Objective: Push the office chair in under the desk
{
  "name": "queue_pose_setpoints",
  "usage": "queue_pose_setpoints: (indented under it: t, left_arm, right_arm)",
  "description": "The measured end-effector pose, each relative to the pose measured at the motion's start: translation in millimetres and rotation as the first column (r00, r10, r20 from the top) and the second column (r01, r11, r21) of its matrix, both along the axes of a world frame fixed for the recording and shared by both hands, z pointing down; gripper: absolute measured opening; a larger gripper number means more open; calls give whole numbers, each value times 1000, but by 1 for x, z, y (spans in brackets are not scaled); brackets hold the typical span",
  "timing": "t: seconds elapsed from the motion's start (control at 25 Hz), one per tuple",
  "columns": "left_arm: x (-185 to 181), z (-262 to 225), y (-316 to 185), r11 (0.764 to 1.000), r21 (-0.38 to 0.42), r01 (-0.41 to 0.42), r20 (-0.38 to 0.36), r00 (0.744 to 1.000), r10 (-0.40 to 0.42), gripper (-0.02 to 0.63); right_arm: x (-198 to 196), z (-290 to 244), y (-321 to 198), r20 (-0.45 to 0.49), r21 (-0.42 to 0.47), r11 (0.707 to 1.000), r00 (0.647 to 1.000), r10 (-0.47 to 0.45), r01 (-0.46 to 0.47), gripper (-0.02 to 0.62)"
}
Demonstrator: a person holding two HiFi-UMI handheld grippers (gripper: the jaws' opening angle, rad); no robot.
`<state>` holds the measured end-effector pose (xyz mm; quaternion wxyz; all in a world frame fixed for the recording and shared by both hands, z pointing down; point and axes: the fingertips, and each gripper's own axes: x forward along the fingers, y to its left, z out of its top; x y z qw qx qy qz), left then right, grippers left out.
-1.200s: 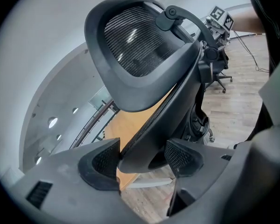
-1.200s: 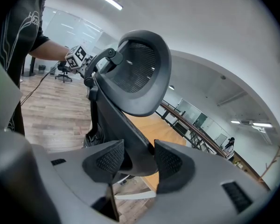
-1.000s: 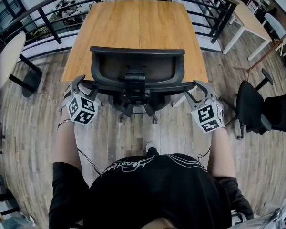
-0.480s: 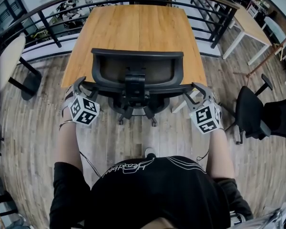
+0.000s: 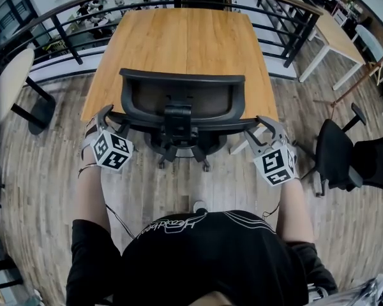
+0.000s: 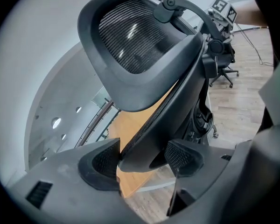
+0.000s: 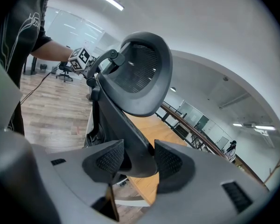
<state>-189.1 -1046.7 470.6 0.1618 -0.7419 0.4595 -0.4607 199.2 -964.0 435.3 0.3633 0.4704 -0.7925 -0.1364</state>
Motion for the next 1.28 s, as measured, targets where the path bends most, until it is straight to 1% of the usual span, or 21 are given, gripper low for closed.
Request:
queue_pose_setpoints:
  t: [0.12,0.32,0.4,0.52,0.6,0.68,0.76,0.84,0.92,1.0,1.08,1.12,1.2,1.28]
  left_arm:
    - [0,2,-3,1000,-5,2,5,1000,-2,293]
    - [1,4,-2,998,-53,-17,21,1000,18,293]
    - [2,2,2,997,-69,-23,7,1000,23,293]
    - [-4,-5,10,997,-76,-3,-60,998,-2,293]
    - [-13,-10,21,997,-76,18,-108,994,-26,293]
    - [-23,-15,35,997,-73,38,-164,985,-49,293]
    - [-29,-23,50,996,-61,60,-236,969,-73,293]
    - [-29,-35,67,995,-49,83,-328,940,-95,293]
    - [-19,-49,89,996,-63,69,-433,897,-90,292]
    - [0,-62,113,997,-78,8,-530,847,-48,291]
    - [18,-78,137,995,-78,-55,-609,793,-4,274]
    - [27,-85,150,993,-76,-85,-646,764,16,250]
    - [44,-95,176,986,-73,-149,-711,701,53,178]
    - [56,-105,201,978,-62,-200,-759,646,84,127]
  right_arm:
    - [1,5,-3,-6,0,1000,1000,-7,7,232]
    - [1,6,-3,1,-13,1000,1000,1,-1,233]
    - [0,3,-1,-5,-19,1000,1000,6,-6,232]
    - [4,-5,3,-38,-7,999,999,32,-32,233]
    - [9,-15,8,-34,17,999,998,52,-52,233]
    - [13,-27,15,1,32,997,997,72,-72,233]
    - [12,-38,26,58,37,996,995,76,-79,233]
    - [5,-50,38,127,41,996,989,69,-75,233]
    - [-5,-60,53,179,44,997,982,56,-65,233]
    - [-17,-69,68,206,40,998,978,38,-47,232]
    - [-31,-75,86,239,33,999,971,19,-27,232]
    - [-39,-78,96,260,31,999,966,4,-13,232]
    - [-59,-82,118,305,34,999,952,-38,28,224]
    - [-80,-86,140,359,30,997,930,-82,76,185]
